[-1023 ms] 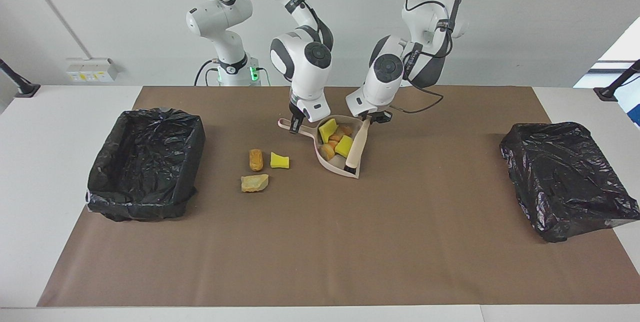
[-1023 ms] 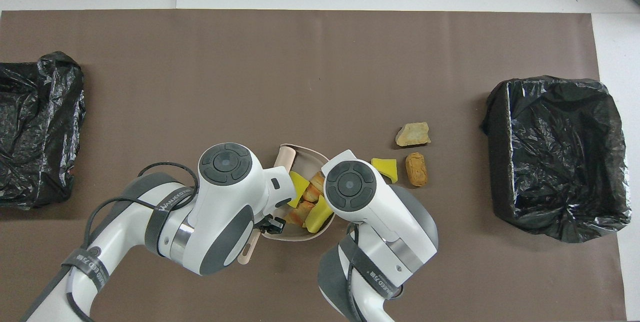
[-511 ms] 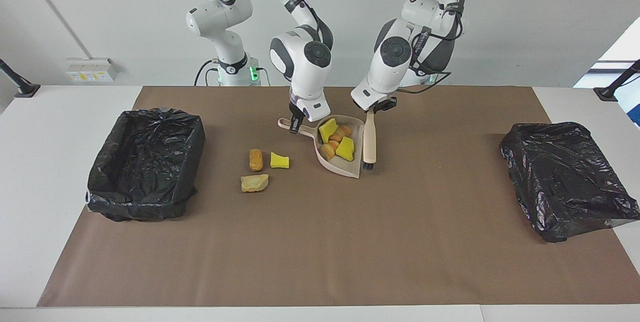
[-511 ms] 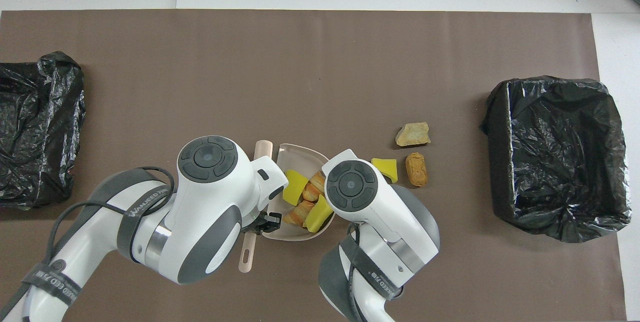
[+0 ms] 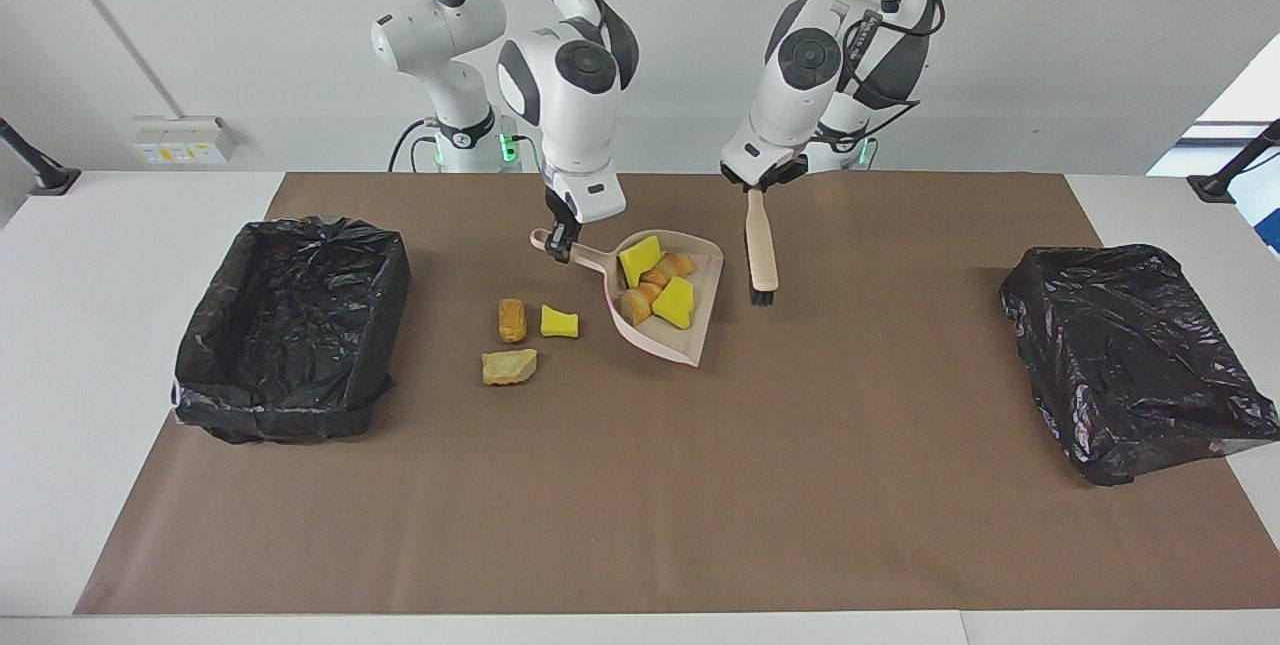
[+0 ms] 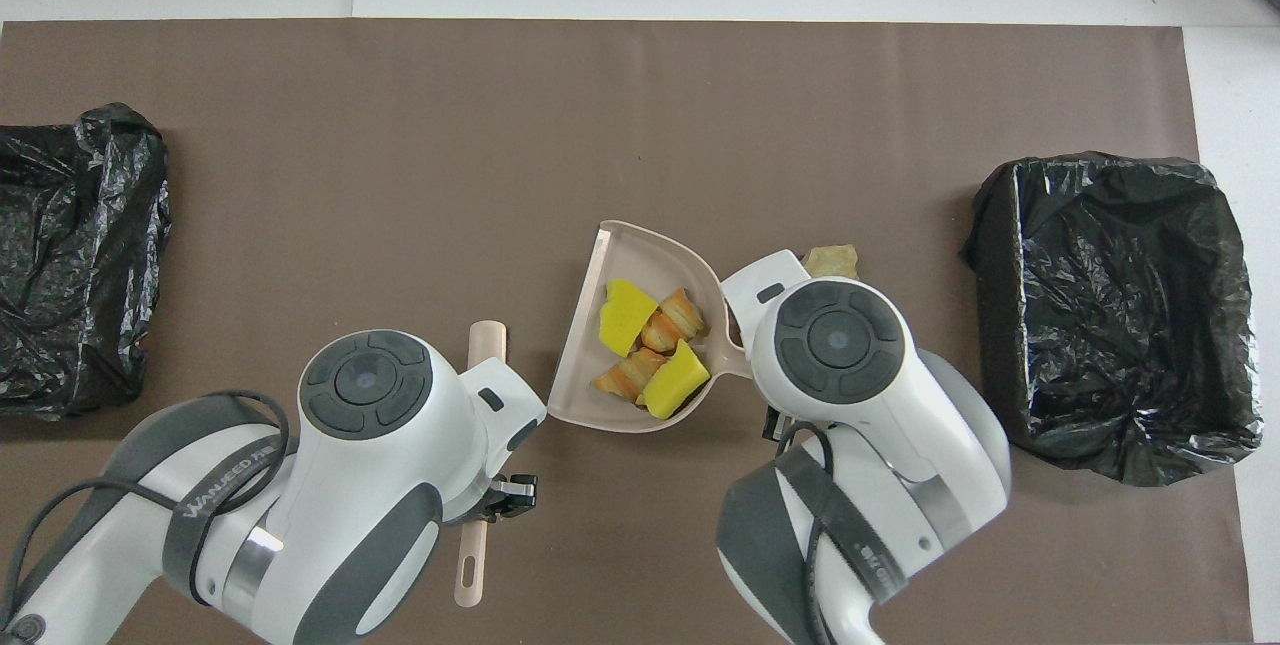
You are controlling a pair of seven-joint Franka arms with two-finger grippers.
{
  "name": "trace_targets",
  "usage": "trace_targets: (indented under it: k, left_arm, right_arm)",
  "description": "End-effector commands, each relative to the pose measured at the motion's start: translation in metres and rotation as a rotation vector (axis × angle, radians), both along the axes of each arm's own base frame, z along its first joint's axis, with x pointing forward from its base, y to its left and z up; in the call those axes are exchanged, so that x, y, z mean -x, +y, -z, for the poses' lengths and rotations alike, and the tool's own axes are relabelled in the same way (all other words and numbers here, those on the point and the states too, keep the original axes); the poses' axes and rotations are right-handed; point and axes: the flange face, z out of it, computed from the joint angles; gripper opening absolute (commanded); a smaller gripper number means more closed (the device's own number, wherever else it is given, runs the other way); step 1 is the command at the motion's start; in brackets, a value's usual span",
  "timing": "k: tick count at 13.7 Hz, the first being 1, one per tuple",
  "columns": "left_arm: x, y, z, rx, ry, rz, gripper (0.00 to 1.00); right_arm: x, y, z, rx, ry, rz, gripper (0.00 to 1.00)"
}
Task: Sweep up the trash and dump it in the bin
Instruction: 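Carry the loaded dustpan with the right gripper to the black bag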
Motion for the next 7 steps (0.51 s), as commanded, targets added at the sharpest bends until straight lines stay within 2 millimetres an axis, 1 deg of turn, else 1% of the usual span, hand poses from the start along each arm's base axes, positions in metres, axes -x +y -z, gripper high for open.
trace_targets:
  k: [1,2,3,5,7]
  left_arm:
    - [0.034,-0.020,0.010,-0.027,-0.027,-0.027,0.00]
    - [0.048,-0.030,0.020,-0.032,-0.046,-0.028,0.00]
    - [0.068,-0.040,0.030,-0.029,-0.069,-0.014,0.00]
    - [0.098,-0.058,0.045,-0.021,-0.106,-0.011,0.00]
    - [0.125,-0.080,0.053,-0.025,-0.130,-0.028,0.00]
  right_arm:
    - [-0.024,-0.057,-0.056,0.002,-0.005,0.030,0.00]
    - [-0.034,-0.086,-0.072,-0.001,0.021,0.031,0.00]
    - [-0.043,-0.116,-0.088,-0.036,0.038,0.036,0.00]
    - [-0.057,-0.191,-0.114,-0.063,0.040,0.042,0.00]
    - [-0.062,-0.261,-0.130,-0.073,0.032,0.020,0.00]
